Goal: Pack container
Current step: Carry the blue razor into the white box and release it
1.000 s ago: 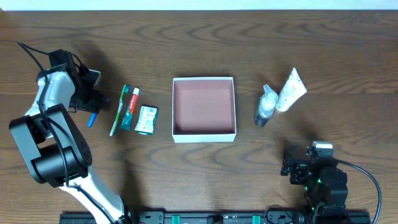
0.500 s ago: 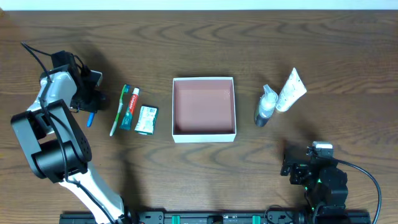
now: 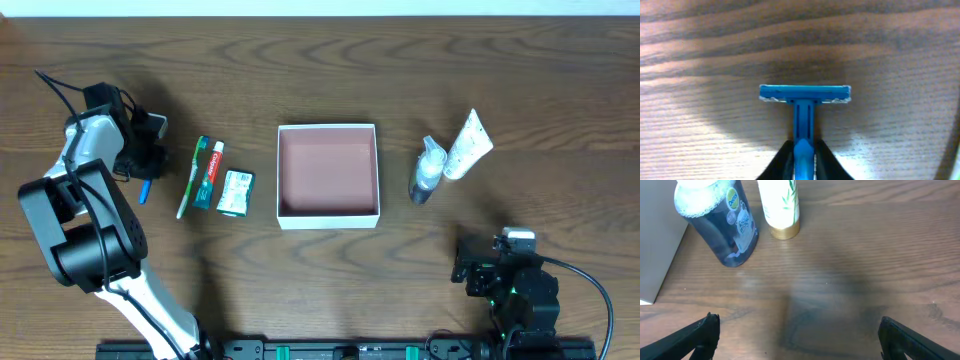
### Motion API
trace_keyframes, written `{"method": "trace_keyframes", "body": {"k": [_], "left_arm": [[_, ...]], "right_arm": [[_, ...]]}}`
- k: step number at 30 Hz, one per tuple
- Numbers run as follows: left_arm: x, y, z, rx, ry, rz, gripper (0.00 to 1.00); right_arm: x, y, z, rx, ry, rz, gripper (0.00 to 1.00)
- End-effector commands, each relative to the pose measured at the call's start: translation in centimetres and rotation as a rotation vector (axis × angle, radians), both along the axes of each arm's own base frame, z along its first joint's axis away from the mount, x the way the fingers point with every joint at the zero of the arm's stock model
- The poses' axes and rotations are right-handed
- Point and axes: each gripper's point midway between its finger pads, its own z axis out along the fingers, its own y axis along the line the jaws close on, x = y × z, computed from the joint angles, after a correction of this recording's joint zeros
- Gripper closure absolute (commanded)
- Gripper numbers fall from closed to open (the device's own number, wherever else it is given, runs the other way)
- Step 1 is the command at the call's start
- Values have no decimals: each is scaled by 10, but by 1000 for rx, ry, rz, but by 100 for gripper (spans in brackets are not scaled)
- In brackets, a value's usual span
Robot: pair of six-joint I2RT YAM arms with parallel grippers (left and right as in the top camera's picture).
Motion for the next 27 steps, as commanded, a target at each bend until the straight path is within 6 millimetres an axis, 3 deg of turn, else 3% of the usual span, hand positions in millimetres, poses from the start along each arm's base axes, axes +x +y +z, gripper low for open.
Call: {"method": "trace_keyframes", "body": {"k": [1,8,12,15,20,24,27], "left_arm": [[-12,-3,-17,-26,63,25,90],[-10,-3,-4,-29,37,124,94],[1,-10,26,-17,-37,152,94],[10,-23,61,-5,-118,151,94],[18,-67,122,2,-251,74,94],[18,-120,164,-35,-355,36,94],[15,-165,185,-84,-409,7,94]], "right_arm": [[0,0,-1,0,3,-1,1],[0,0,-1,0,3,-1,1],[0,0,-1,0,3,-1,1],[0,0,-1,0,3,-1,1],[0,0,-1,0,3,-1,1],[0,0,-1,0,3,-1,1],[0,0,-1,0,3,-1,1]]}}
